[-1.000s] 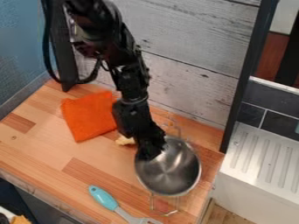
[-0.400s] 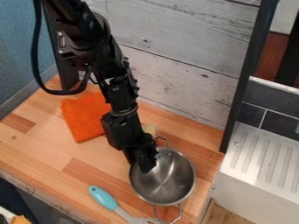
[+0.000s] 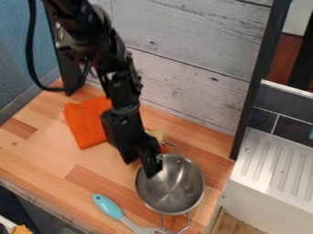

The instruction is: Move the silver pot on the right side of the table above the blue thing

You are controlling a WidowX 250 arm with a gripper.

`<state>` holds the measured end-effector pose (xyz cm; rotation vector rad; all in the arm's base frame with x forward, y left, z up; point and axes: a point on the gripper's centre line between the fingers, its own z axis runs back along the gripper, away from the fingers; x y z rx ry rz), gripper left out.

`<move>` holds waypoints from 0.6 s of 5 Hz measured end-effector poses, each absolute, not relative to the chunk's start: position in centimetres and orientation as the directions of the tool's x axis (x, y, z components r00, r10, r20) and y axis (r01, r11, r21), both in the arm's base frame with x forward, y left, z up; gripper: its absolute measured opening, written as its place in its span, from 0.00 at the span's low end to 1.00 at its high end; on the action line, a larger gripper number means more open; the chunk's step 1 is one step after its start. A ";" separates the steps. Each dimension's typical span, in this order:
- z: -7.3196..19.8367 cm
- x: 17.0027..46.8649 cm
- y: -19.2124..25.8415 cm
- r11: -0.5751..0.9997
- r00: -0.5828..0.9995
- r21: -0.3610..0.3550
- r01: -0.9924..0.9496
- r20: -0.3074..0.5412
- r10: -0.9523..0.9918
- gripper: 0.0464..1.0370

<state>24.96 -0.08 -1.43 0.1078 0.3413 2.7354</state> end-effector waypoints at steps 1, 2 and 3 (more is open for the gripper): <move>1.8 25.6 0.6 -0.907 -0.909 0.118 -0.404 0.063 0.412 0.96; 4.3 25.9 1.2 -0.891 -0.887 0.025 -0.452 0.096 0.453 0.96; 5.6 26.7 1.3 -0.823 -0.819 -0.049 -0.566 0.147 0.554 0.96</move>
